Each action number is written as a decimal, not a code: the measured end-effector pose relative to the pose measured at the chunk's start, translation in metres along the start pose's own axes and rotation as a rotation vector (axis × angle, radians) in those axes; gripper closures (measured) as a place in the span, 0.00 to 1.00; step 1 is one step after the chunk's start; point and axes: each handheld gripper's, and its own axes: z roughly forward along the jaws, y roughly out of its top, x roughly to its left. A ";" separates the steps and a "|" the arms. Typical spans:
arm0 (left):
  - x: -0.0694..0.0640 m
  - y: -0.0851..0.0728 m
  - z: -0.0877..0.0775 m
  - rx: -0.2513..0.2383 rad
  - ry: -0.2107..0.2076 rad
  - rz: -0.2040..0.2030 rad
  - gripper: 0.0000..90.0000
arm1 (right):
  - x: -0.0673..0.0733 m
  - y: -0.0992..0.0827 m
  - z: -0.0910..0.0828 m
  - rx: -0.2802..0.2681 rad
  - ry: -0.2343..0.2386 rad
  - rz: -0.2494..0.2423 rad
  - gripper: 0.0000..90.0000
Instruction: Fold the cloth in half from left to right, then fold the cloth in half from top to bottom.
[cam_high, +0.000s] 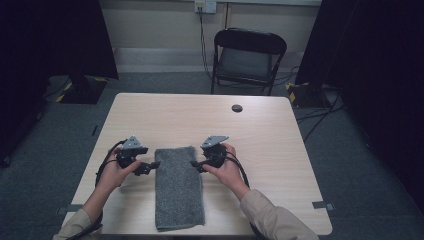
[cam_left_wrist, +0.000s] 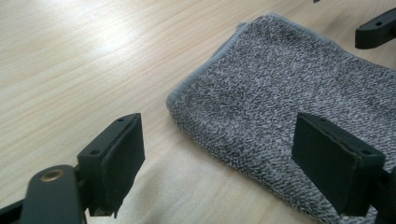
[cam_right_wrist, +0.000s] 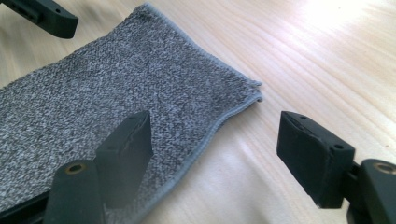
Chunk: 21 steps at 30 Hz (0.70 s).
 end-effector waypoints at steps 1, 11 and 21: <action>0.001 0.000 0.000 -0.003 0.004 0.000 0.19 | -0.001 0.000 0.000 0.000 0.000 0.009 0.29; 0.008 -0.003 0.012 0.024 -0.004 -0.031 0.20 | -0.010 -0.001 0.008 0.016 -0.017 0.022 0.32; 0.012 -0.002 0.024 0.012 0.020 -0.017 0.20 | -0.011 0.003 0.018 0.001 -0.040 0.045 0.42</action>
